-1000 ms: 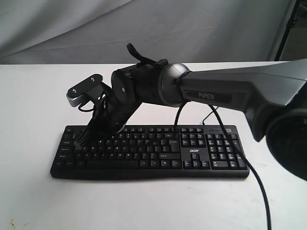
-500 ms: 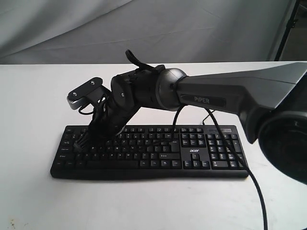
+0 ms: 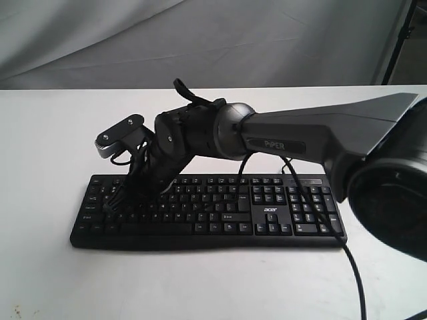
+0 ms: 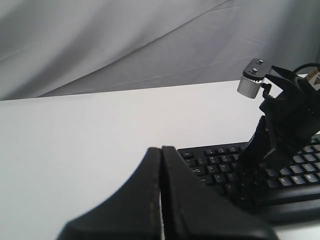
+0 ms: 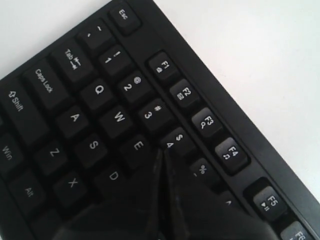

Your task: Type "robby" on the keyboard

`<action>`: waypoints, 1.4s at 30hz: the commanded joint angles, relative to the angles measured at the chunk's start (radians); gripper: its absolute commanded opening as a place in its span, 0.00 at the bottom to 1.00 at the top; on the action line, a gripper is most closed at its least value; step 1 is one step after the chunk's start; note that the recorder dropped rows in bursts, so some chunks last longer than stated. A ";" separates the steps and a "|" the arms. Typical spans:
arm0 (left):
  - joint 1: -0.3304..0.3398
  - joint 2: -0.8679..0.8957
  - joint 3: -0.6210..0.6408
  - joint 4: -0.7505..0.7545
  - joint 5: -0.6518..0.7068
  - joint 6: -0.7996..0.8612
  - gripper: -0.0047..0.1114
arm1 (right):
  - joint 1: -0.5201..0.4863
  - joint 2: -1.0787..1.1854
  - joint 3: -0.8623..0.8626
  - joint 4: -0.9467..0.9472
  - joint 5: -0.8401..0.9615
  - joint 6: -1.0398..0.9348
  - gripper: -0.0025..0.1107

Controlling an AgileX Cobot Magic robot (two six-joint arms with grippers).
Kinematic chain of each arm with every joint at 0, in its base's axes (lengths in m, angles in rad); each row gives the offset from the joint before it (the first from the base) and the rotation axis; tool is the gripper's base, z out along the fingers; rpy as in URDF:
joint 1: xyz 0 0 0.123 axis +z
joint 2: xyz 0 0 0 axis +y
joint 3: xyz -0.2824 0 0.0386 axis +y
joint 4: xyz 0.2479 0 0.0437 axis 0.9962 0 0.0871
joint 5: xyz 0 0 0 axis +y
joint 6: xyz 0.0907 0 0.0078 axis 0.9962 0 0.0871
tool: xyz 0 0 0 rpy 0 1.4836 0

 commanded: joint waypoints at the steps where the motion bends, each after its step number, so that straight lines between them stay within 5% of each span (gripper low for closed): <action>1: -0.006 -0.003 0.004 0.005 -0.007 -0.003 0.04 | -0.004 0.006 -0.006 0.003 0.007 -0.004 0.02; 10: -0.006 -0.003 0.004 0.005 -0.007 -0.003 0.04 | -0.028 -0.126 0.006 -0.089 0.102 0.020 0.02; 21: -0.006 -0.003 0.004 0.005 -0.007 -0.003 0.04 | -0.116 -0.304 0.382 0.026 -0.067 -0.011 0.02; 42: -0.006 -0.003 0.004 0.005 -0.007 -0.003 0.04 | -0.116 -0.259 0.401 0.012 -0.161 -0.018 0.02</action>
